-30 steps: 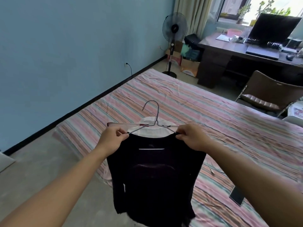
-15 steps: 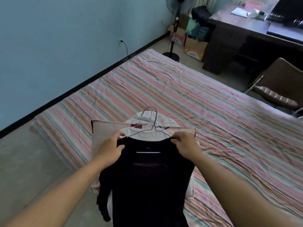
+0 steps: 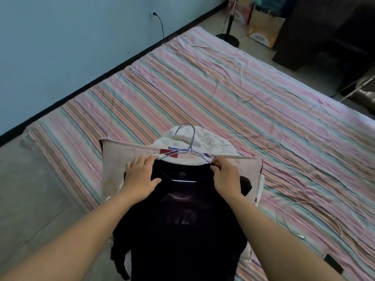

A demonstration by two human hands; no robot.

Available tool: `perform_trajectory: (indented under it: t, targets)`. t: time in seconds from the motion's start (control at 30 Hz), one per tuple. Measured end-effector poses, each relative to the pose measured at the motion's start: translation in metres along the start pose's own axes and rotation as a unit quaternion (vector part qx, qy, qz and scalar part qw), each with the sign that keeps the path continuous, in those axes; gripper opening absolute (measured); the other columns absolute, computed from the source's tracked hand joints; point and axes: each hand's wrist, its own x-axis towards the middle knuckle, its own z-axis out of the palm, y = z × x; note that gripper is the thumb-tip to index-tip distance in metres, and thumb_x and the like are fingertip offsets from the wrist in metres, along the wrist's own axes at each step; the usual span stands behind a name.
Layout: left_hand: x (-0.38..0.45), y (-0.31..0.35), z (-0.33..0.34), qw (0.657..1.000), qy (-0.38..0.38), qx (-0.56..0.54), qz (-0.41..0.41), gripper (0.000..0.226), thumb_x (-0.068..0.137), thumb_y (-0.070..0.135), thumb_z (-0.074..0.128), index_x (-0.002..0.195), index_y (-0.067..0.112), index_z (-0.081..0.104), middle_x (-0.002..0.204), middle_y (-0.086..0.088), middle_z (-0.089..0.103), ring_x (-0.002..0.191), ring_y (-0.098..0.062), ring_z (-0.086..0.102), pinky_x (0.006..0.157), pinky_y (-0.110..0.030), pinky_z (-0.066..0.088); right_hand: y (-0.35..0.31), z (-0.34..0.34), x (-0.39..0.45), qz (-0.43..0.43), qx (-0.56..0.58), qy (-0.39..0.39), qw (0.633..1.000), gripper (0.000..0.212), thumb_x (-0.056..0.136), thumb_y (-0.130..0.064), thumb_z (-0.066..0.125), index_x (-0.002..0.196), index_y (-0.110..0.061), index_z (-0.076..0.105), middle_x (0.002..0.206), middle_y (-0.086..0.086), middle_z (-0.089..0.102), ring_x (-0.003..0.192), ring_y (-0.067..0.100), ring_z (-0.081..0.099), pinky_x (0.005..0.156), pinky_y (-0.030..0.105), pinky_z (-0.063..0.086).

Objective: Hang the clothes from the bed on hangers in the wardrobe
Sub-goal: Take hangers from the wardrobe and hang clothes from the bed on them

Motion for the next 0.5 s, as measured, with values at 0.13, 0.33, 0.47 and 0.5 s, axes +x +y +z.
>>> perform_trajectory:
  t: [0.13,0.33,0.47,0.5]
  targets:
    - [0.023,-0.004,0.021,0.998,0.0,0.057,-0.001,0.057,0.091,0.038,0.062,0.142,0.029,0.037,0.126,0.001,0.043,0.118,-0.021,0.037,0.095,-0.034,0.023,0.02,0.025,0.009,-0.009,0.021,0.026,0.999,0.012,0.099,-0.014,0.056,0.109,-0.014,0.065,0.095,-0.001,0.068,0.094,0.022,0.063,0.078,0.031,0.046]
    - [0.056,-0.001,0.042,0.997,0.0,0.074,-0.038,0.057,0.095,0.042,0.054,0.145,0.022,0.033,0.131,-0.004,0.041,0.119,-0.024,0.037,0.099,-0.038,0.028,0.058,0.049,0.002,-0.133,-0.173,-0.018,0.976,0.078,0.094,-0.05,0.059,0.155,-0.014,0.026,0.157,0.004,0.034,0.148,0.025,0.023,0.124,0.037,0.017]
    - [0.052,0.0,0.049,1.0,-0.009,-0.015,-0.025,0.093,0.084,0.066,0.055,0.153,0.02,0.013,0.148,-0.007,0.023,0.135,-0.027,0.022,0.111,-0.045,0.02,0.073,0.055,0.009,-0.127,-0.284,-0.064,0.948,0.091,0.094,-0.069,0.031,0.159,-0.017,-0.006,0.168,0.004,-0.002,0.154,0.025,-0.008,0.124,0.037,-0.006]
    - [0.047,-0.001,0.052,0.999,-0.022,-0.019,-0.017,0.103,0.081,0.071,0.055,0.155,0.02,0.005,0.155,-0.006,0.013,0.143,-0.027,0.013,0.116,-0.048,0.014,0.073,0.056,0.011,-0.12,-0.292,-0.07,0.946,0.091,0.094,-0.069,0.029,0.159,-0.018,-0.009,0.167,0.003,-0.005,0.154,0.025,-0.009,0.124,0.038,-0.006]
